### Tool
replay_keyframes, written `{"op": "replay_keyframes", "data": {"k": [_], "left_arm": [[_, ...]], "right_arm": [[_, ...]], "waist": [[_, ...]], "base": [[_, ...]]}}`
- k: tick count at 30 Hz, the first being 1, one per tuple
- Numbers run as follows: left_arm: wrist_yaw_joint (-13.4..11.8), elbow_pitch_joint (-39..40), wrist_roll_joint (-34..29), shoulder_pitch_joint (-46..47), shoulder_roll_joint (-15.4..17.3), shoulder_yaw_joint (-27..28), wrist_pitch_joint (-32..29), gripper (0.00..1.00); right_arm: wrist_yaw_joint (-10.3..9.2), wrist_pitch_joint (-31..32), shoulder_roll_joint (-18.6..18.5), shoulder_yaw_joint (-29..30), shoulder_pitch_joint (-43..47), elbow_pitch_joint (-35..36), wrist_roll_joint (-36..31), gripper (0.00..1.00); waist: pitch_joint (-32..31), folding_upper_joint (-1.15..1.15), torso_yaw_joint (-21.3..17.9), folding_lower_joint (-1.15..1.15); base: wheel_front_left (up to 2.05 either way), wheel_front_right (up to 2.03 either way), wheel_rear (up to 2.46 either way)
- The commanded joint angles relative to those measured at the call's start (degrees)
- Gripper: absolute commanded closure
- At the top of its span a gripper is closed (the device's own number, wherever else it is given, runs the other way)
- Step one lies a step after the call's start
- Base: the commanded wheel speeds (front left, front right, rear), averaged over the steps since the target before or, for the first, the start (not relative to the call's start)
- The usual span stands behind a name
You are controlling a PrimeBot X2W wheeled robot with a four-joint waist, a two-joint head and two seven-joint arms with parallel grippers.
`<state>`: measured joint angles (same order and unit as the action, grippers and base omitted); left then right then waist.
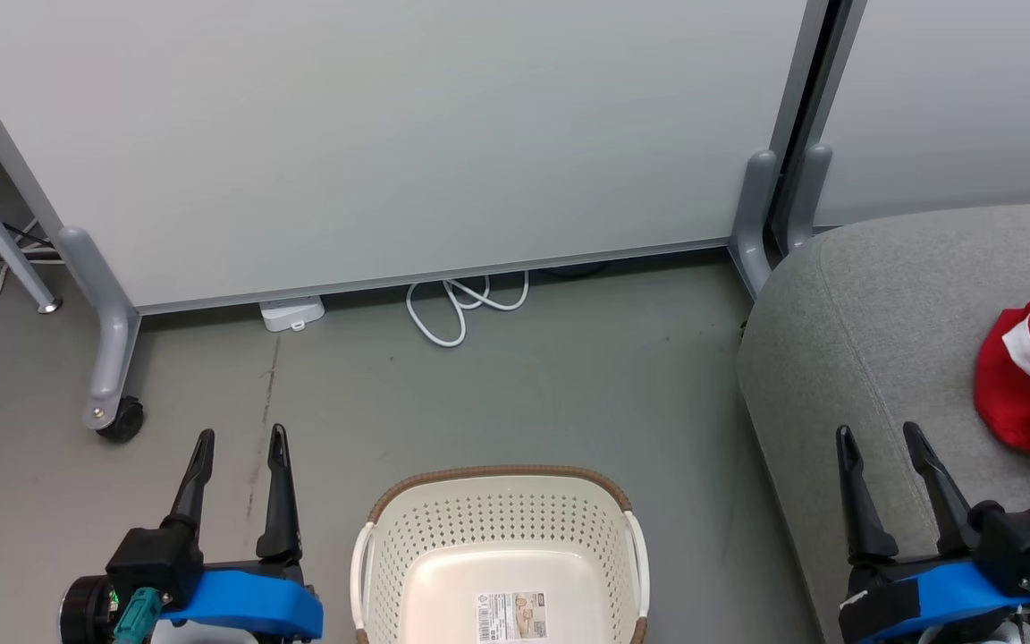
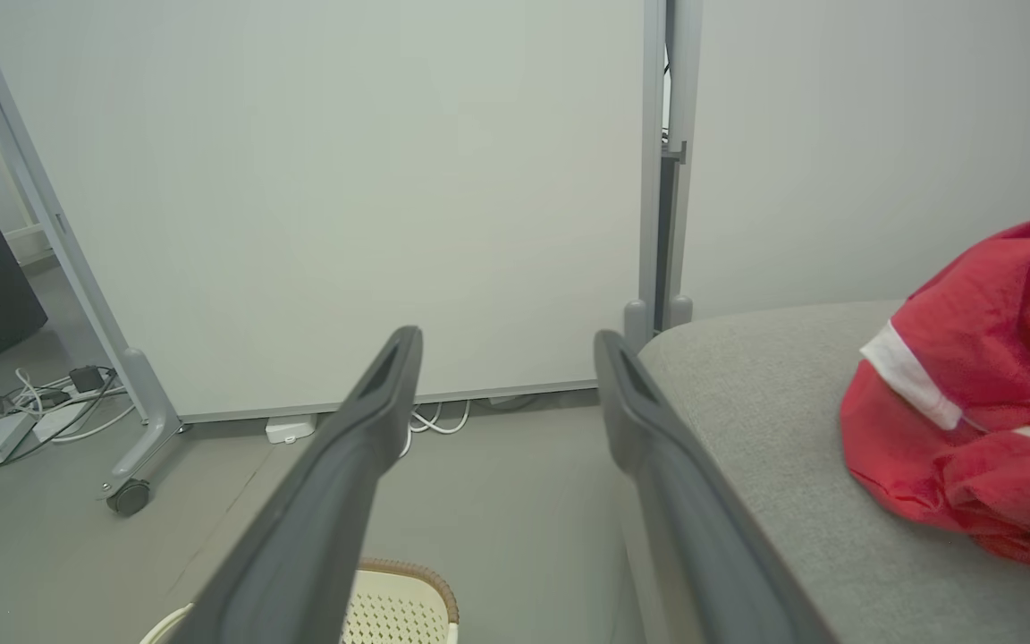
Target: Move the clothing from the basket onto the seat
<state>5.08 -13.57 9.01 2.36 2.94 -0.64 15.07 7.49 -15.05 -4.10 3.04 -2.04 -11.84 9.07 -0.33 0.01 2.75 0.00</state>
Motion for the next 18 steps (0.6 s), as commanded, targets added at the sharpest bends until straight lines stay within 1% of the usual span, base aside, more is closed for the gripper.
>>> {"op": "replay_keyframes", "data": {"k": [1,8,12,13,18], "left_arm": [[0.0,-0.2,0.2,-0.6,-0.1,-0.1,0.1,0.0],[0.2,-1.0,-0.1,-0.7,-0.1,-0.7,0.1,0.0],[-0.4,-1.4,-0.4,-0.5,-0.1,-0.9,0.1,0.0],[-0.1,-1.3,-0.2,-0.3,0.0,-0.7,0.0,1.0],[-0.1,-3.7,0.5,-1.7,-0.1,-0.5,-0.5,1.0]], "right_arm": [[0.01,-0.2,0.2,-0.1,0.8,-0.2,-0.1,0.0],[0.01,-0.2,0.6,-0.5,1.0,-0.9,0.0,0.0],[0.01,-0.2,0.6,-0.8,0.9,-1.2,0.1,0.0],[0.0,0.0,0.5,-0.8,0.4,-1.0,0.1,1.0],[0.0,0.5,0.6,-0.7,1.2,-3.6,0.6,1.0]], "waist": [[-0.1,-0.01,0.2,0.0],[-0.3,-0.01,0.7,0.0],[-0.2,-0.01,0.8,0.0],[-0.2,-0.01,0.8,0.0],[-0.2,-0.01,0.8,0.0]], "base": [[0.0,0.0,0.0],[0.0,0.0,0.0],[0.0,0.0,0.0],[0.0,0.0,0.0],[0.0,0.0,0.0]]}}
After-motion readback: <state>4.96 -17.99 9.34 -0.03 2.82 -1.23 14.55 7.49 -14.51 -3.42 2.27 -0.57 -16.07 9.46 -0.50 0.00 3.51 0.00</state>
